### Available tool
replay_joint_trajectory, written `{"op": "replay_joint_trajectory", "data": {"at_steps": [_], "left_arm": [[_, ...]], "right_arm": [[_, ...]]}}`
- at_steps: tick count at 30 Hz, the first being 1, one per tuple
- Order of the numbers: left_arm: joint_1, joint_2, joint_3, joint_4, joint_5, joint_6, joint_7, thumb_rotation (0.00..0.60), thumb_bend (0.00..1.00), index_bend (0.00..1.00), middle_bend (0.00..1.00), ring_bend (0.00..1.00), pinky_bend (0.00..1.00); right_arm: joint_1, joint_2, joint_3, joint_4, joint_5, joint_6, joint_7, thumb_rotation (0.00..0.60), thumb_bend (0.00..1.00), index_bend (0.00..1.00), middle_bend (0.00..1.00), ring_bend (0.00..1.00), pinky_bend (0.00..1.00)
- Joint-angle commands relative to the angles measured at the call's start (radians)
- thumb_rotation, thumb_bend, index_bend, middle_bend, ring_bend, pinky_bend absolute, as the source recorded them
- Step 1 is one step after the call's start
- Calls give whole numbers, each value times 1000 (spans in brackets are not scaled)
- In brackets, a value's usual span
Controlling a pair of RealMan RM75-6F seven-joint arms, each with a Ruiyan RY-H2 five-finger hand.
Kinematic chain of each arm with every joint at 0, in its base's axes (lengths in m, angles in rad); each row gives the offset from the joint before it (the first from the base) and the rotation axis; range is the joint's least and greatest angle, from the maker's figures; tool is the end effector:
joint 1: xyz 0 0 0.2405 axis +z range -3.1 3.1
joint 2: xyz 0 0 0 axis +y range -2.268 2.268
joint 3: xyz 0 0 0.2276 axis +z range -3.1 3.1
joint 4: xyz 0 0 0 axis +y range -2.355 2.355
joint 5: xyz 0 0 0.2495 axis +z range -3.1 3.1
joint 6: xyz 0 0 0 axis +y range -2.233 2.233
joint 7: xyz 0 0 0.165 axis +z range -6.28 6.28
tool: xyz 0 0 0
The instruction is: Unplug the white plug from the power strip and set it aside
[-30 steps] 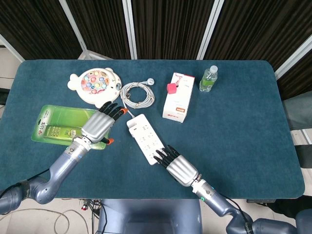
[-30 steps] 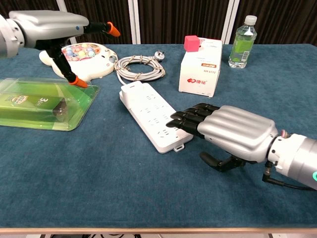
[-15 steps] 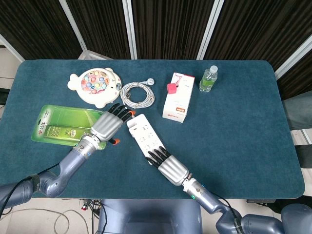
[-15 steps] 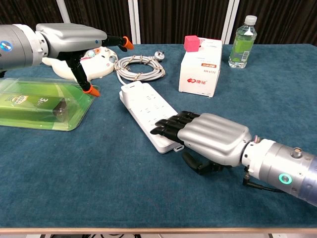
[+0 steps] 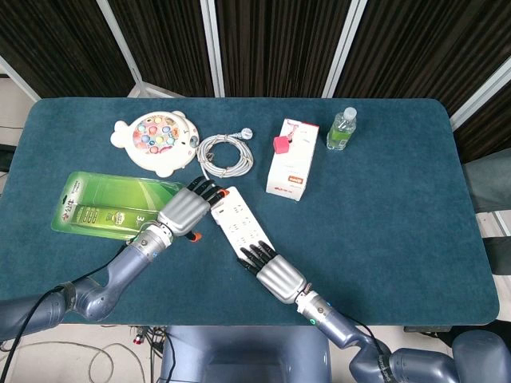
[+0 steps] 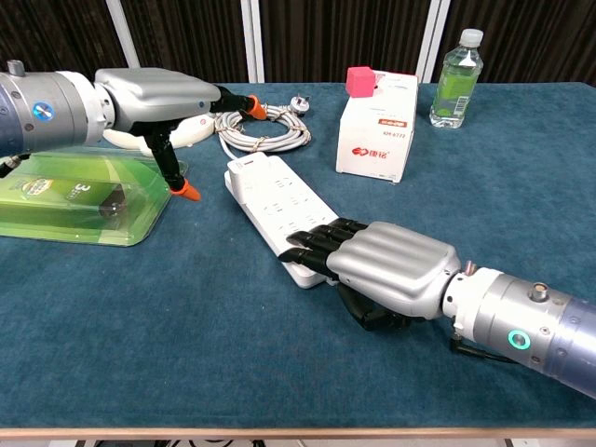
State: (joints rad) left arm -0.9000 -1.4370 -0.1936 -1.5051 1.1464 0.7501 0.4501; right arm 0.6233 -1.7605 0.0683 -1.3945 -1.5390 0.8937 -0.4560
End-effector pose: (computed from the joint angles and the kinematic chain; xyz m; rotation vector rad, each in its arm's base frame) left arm -0.0778 0.3733 -0.0565 -2.1454 -0.6586 -0.8048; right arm -0.0938 -0.2545 -0.1459 2.2673 -0.6318 0.9311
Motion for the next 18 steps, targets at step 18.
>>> {"op": "replay_joint_trajectory", "data": {"at_steps": [18], "left_arm": [[-140, -85, 25, 177, 16, -140, -20, 600, 42, 175, 177, 17, 22]], "right_arm": [[2, -3, -29, 12, 8, 28, 12, 600, 970, 0, 0, 0, 35]]}}
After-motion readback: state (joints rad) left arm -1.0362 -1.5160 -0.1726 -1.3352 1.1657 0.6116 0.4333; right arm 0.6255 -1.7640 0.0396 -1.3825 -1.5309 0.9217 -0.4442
